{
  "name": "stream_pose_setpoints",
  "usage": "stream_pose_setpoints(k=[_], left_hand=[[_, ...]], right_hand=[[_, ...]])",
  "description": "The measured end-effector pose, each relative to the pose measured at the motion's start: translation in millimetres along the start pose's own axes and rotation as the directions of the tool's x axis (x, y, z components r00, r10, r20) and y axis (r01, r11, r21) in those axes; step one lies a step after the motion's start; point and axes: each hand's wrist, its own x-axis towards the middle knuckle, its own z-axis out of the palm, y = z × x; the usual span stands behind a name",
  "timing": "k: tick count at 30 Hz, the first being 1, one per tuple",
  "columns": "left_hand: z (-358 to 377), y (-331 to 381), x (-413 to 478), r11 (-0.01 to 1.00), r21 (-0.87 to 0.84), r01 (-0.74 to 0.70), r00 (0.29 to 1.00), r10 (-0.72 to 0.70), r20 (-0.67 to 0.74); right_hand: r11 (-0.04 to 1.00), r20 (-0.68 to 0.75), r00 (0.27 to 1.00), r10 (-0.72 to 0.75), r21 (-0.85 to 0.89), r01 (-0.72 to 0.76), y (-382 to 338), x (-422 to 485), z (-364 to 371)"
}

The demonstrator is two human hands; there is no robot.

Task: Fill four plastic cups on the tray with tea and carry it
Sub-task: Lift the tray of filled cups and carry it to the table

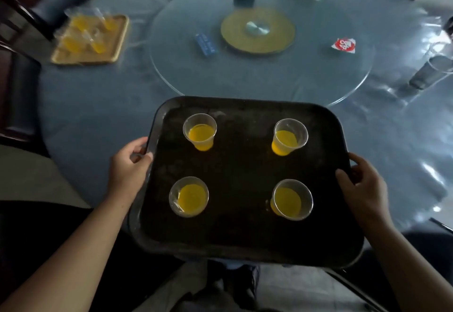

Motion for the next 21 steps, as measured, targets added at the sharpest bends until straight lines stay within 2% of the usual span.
stream_pose_setpoints(k=[11,21], left_hand=[[33.8,-54.9,18.1,0.997,0.019,0.077,0.997,-0.077,-0.005],[50.5,-96.5,24.1,0.994,0.075,0.081,0.997,-0.079,-0.023]], right_hand=[[0.996,0.026,0.998,0.055,-0.07,-0.053,24.8,7.9,52.5],[0.992,0.056,0.997,0.049,-0.116,-0.043,40.0,15.0,85.7]])
